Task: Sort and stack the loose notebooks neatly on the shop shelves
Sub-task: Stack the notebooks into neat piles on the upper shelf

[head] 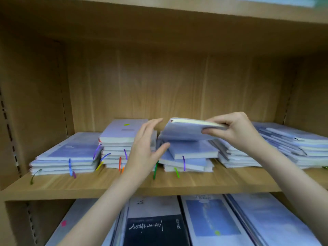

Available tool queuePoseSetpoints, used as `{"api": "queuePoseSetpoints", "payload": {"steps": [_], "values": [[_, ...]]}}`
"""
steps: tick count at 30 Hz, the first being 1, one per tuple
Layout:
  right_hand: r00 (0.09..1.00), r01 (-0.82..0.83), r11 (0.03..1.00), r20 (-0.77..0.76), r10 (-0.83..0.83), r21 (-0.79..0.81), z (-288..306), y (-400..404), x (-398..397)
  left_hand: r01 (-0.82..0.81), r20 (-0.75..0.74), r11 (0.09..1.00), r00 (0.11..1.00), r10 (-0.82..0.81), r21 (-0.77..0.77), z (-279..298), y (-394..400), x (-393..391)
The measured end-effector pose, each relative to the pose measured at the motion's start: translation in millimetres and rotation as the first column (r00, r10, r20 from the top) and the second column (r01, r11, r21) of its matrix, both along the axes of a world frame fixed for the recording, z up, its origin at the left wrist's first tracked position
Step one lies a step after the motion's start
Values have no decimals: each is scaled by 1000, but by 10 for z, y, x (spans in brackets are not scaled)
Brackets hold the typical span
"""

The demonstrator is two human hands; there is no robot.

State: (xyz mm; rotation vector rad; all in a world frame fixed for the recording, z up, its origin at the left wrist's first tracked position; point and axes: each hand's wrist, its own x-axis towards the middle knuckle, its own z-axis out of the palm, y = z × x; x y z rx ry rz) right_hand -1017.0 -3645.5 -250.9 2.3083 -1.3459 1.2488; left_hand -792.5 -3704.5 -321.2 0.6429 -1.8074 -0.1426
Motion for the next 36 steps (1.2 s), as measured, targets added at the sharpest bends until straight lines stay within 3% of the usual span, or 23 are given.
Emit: {"api": "queuePoseSetpoints", "payload": {"steps": [5, 8, 14, 17, 21, 23, 25, 27, 29, 30, 32, 34, 36], "values": [[992, -97, 993, -85, 91, -65, 83, 185, 110, 29, -102, 999, 994, -27, 14, 83, 29, -115], [993, -118, 993, 10, 117, 19, 113, 307, 112, 14, -185, 1000, 983, -18, -19, 95, 113, -109], [992, 53, 997, -116, -45, 62, 87, 466, -125, -22, -165, 983, 986, -8, -180, 241, 186, -284], [964, 197, 966, -149, -222, -166, 27, 499, -426, -30, -144, 962, 990, -10, -271, 443, 150, -657], [882, 403, 785, -30, -470, -470, 1, 572, -993, -19, -120, 948, 993, -20, -318, 701, 80, -1456], [840, 483, 707, 45, -541, -516, 46, 589, -1383, 32, -70, 958, 996, -54, -285, 759, 69, -1920], [777, 585, 683, 60, -627, -436, 83, 515, -1875, 90, 51, 973, 995, -81, -211, 779, 52, -2382], [671, 686, 672, -113, -732, -278, 46, 412, -2338, 120, 213, 993, 970, -116, -6, 711, 0, -2770], [573, 792, 611, -340, -745, -4, -111, 392, -2644, 90, 377, 980, 914, -152, 178, 550, -89, -3053], [605, 783, 610, -381, -699, 123, -210, 417, -2726, 61, 454, 976, 878, -153, 211, 454, -116, -3145], [757, 650, 730, -265, -598, 210, -412, 468, -2809, -3, 575, 981, 810, -112, 196, 280, -130, -3241], [813, 578, 805, -174, -555, 134, -558, 487, -2792, -41, 617, 988, 784, -62, 151, 187, -138, -3265], [809, 579, 815, -151, -568, 34, -599, 429, -2797, -12, 589, 992, 805, -66, 128, 156, -184, -3267]]}}
